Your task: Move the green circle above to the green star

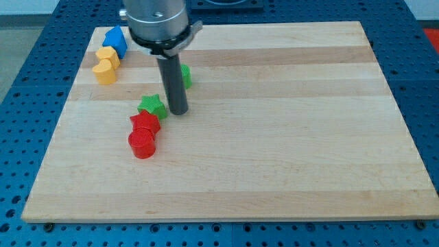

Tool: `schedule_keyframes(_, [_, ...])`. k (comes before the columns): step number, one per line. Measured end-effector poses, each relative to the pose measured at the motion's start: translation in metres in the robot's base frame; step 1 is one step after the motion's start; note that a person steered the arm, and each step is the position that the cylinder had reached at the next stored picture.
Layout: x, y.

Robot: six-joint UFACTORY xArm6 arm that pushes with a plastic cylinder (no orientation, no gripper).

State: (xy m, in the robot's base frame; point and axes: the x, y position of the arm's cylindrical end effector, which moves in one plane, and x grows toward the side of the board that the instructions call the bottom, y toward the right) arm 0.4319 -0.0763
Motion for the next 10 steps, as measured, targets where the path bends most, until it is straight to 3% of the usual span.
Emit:
schedule_keyframes(1, [-0.013, 0.052])
schedule_keyframes(2, [-0.064, 0.092])
schedule_keyframes(3, [-0.117, 0.085])
schedule_keyframes(4, [-0.13, 0.059])
schedule_keyframes(10, [-0.061, -0.036])
